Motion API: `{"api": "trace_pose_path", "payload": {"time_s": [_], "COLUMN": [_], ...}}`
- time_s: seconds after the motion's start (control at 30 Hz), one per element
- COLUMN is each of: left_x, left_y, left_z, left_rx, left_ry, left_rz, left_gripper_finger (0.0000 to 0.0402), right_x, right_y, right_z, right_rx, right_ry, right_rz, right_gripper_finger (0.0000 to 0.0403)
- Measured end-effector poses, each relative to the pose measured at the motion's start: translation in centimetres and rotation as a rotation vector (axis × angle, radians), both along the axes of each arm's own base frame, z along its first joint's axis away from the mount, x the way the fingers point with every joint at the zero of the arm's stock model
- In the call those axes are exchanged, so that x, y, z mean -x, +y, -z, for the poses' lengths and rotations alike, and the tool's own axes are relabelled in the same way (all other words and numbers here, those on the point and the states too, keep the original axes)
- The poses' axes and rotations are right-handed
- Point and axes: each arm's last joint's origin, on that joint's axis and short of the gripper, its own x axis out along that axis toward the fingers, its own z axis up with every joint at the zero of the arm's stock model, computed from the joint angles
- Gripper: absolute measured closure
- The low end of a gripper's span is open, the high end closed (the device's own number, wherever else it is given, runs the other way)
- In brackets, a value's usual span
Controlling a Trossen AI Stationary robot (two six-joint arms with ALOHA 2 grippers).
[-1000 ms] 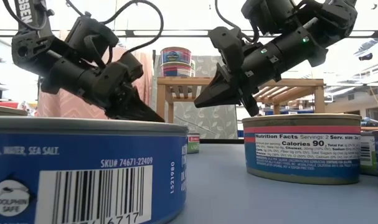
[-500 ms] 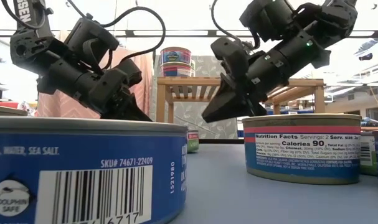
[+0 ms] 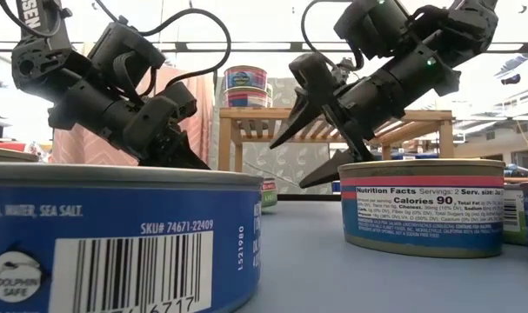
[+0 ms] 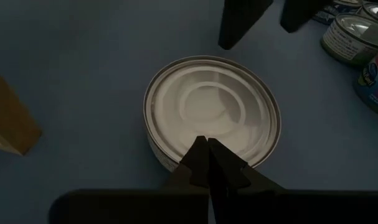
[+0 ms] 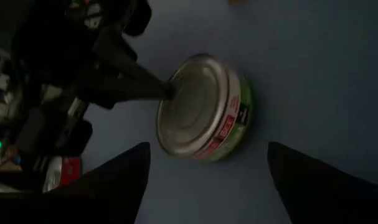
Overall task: Stack canned seafood by type on shelf
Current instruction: Stack the green tuna can on top of the other green tuna cans on the shelf
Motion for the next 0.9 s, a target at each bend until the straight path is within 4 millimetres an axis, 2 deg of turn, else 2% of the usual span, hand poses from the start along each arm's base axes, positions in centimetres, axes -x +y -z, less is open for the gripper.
{"api": "trace_pose_path", "payload": {"time_s": [0.37,0.63,0.9], "left_x": [0.1,0.1,0.2], "left_y": [-0.3,-0.3,-0.3], "left_z": [0.1,0.2,0.2], "left_rx": [-0.029,-0.041,-0.047], "left_ry": [0.016,0.022,0.023], "left_rz": [0.005,0.002,-0.002], "left_gripper_finger": [0.0401,0.0401,0.0401], "right_x": [-0.6,-1.6,-2.1], "right_y": [-0.8,-0.9,-1.3], "right_z": [1.0,3.1,3.5], "right_rx": [-0.043,-0.097,-0.117], "right_ry": [-0.02,-0.068,-0.129], "right_rz": [0.069,0.089,0.088], "right_gripper_finger": [0.0092,0.0091,0.0094]}}
